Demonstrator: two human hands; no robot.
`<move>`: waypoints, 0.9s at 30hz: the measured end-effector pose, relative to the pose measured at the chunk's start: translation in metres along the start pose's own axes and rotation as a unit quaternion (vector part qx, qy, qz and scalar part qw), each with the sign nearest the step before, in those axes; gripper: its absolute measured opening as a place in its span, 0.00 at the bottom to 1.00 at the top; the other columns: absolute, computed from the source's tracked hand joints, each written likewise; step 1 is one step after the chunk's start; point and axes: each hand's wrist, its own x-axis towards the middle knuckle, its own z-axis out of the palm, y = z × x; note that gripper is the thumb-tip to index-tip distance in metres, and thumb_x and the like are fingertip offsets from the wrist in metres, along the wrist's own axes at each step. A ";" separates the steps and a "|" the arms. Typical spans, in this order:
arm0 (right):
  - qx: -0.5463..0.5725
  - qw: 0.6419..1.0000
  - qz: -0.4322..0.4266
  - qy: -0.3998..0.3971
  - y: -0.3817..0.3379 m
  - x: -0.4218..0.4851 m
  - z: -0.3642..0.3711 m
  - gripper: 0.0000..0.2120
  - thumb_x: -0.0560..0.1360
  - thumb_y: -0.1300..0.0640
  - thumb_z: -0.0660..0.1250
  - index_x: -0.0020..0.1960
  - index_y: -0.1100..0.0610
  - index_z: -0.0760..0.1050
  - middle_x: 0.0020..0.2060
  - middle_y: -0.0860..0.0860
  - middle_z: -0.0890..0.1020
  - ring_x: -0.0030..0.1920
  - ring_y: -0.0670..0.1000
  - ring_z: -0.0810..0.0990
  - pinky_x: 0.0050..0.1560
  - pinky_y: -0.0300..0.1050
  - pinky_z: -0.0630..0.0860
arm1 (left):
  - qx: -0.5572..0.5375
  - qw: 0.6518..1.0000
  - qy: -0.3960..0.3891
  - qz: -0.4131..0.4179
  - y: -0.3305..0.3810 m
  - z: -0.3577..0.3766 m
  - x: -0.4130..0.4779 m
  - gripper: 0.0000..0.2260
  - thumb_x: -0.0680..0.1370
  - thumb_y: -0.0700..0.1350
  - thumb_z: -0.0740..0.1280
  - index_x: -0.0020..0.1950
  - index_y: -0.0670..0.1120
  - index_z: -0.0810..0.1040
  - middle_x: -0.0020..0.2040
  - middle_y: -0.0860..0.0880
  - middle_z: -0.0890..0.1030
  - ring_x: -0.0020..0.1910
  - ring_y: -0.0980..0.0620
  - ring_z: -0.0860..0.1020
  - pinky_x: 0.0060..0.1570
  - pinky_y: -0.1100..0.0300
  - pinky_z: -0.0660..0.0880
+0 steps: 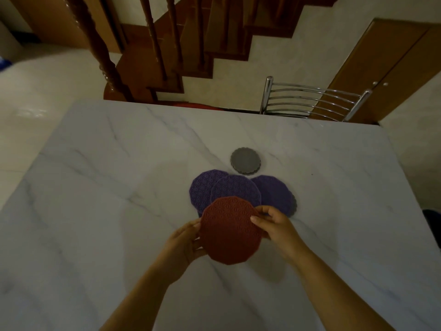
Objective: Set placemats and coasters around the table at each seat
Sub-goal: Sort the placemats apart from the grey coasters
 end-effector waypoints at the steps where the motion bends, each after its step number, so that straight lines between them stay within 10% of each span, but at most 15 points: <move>1: -0.004 1.000 0.001 -0.004 -0.001 0.000 0.000 0.08 0.73 0.64 0.68 0.51 0.59 0.76 0.43 0.56 0.80 0.42 0.52 0.79 0.47 0.46 0.76 | -0.002 1.000 0.003 0.003 0.001 0.000 -0.001 0.17 0.72 0.44 0.64 0.59 0.42 0.78 0.45 0.43 0.82 0.38 0.49 0.83 0.38 0.54 0.81; 13: -0.065 0.997 0.031 -0.011 -0.005 0.020 0.003 0.02 0.73 0.55 0.69 0.46 0.52 0.79 0.43 0.52 0.83 0.40 0.48 0.81 0.46 0.45 0.79 | -0.012 0.999 0.029 0.013 0.003 -0.007 -0.007 0.12 0.72 0.41 0.65 0.55 0.45 0.80 0.40 0.45 0.83 0.35 0.50 0.83 0.34 0.55 0.81; 20: -0.481 0.869 -0.002 0.120 -0.006 0.070 0.012 0.40 0.70 0.38 0.67 0.73 0.58 0.60 0.71 0.59 0.64 0.70 0.62 0.61 0.68 0.57 0.63 | -0.031 0.999 0.037 0.015 0.001 -0.019 -0.008 0.12 0.71 0.41 0.66 0.54 0.46 0.81 0.42 0.45 0.85 0.37 0.49 0.83 0.37 0.54 0.82; 27: -0.512 0.843 -0.007 0.165 -0.008 0.074 0.028 0.42 0.64 0.39 0.73 0.69 0.58 0.63 0.67 0.58 0.67 0.67 0.61 0.64 0.64 0.57 0.69 | -0.034 0.998 0.041 0.017 0.000 -0.028 -0.008 0.12 0.72 0.42 0.65 0.54 0.47 0.81 0.43 0.46 0.84 0.37 0.49 0.83 0.38 0.55 0.82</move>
